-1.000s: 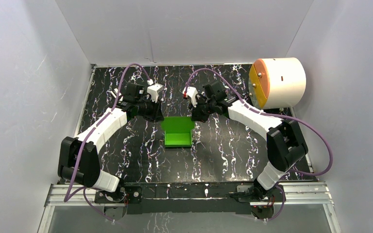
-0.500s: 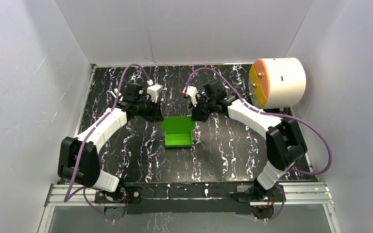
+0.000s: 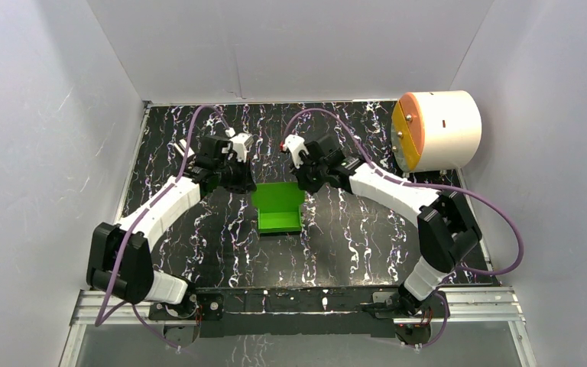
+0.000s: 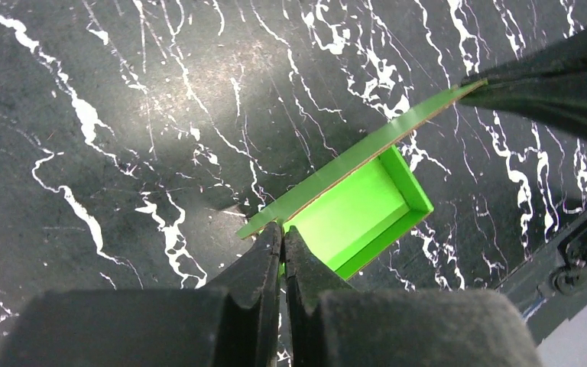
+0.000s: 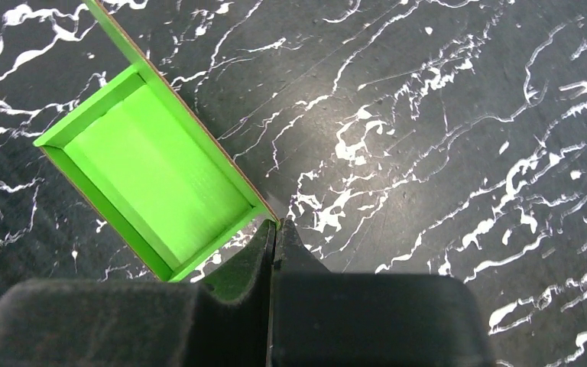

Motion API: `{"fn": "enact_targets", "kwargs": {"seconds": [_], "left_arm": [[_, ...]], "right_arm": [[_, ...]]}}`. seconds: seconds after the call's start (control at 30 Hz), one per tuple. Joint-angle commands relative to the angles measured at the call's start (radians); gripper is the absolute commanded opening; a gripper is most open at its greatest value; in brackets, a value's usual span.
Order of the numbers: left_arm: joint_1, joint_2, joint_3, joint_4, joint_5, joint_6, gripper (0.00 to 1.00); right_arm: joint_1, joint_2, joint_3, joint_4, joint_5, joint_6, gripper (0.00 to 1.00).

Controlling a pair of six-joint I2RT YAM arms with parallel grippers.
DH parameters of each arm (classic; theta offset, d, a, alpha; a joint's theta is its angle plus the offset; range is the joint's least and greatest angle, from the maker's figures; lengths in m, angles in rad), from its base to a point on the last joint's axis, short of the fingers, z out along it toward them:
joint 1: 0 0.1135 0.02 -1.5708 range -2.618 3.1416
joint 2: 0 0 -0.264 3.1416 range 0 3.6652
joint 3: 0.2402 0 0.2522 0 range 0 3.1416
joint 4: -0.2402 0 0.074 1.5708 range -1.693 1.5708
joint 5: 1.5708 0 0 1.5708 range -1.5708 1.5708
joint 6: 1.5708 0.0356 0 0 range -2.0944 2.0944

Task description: Fold the paper box

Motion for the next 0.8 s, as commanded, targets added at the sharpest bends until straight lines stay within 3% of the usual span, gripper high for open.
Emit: {"fn": "enact_targets", "kwargs": {"seconds": [0.0,0.2,0.53,0.77], "left_arm": [[-0.045,-0.092,-0.033,0.097,-0.076,-0.166,0.00],[-0.089,-0.146,-0.092,0.165,-0.246,-0.305,0.00],[-0.194,-0.206,-0.188,0.290,-0.466,-0.431,0.00],[-0.254,-0.222,-0.224,0.342,-0.583,-0.488,0.00]], "right_arm": [[0.101,-0.036,0.019,0.044,0.221,0.188,0.00],[0.176,-0.020,0.036,0.015,0.454,0.420,0.00],[0.259,0.074,0.141,-0.105,0.719,0.816,0.00],[0.288,0.154,0.228,-0.238,0.852,0.969,0.00]]}}
